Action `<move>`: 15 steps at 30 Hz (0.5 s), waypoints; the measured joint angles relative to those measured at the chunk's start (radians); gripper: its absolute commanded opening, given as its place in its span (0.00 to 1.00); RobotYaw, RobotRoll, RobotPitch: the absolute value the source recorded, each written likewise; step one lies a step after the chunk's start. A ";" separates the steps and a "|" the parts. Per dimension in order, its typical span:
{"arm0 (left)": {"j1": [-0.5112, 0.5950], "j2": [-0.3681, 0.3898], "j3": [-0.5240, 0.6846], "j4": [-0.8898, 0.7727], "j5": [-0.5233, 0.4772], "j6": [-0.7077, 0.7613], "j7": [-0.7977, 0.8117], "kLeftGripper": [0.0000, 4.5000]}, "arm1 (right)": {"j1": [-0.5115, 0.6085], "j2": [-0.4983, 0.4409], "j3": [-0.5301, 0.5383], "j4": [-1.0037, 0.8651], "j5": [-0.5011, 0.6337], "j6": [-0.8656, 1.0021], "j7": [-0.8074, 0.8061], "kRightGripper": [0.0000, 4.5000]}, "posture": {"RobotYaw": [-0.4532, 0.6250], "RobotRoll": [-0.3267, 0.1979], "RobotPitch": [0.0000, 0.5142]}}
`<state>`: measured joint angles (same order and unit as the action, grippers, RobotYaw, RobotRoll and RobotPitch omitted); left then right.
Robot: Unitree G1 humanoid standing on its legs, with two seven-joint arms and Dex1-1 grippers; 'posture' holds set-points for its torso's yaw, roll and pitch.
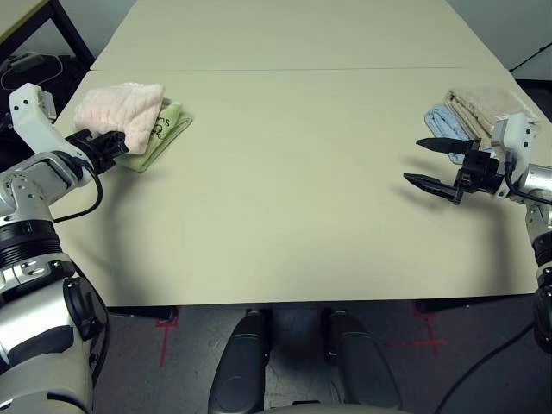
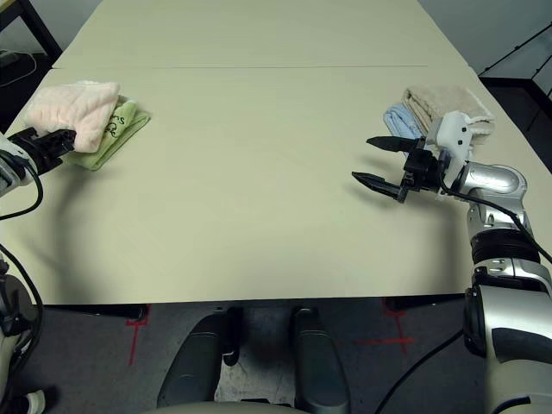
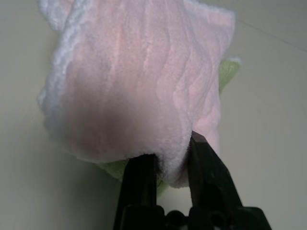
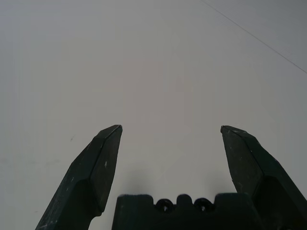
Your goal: Fold the towel and set it aside.
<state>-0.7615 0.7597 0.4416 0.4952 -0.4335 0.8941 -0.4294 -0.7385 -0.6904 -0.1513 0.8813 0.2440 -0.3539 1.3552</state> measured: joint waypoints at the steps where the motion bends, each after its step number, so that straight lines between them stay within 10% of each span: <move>1: 0.010 0.010 -0.020 -0.009 0.006 0.000 -0.009 0.61 | 0.000 0.001 0.000 0.000 0.000 0.000 -0.001 1.00 | 0.49 0.62 0.35; 6: 0.043 0.039 -0.089 -0.037 0.042 -0.007 -0.038 1.00 | 0.000 0.002 0.000 0.000 0.000 0.000 -0.007 1.00 | 0.49 0.62 0.35; 15: 0.099 0.135 -0.201 -0.098 0.128 -0.061 -0.112 1.00 | -0.002 0.019 0.000 0.000 0.000 -0.001 -0.012 1.00 | 0.50 0.62 0.35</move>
<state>-0.6630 0.8947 0.2402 0.3976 -0.3060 0.8334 -0.5417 -0.7404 -0.6715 -0.1508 0.8810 0.2441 -0.3545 1.3435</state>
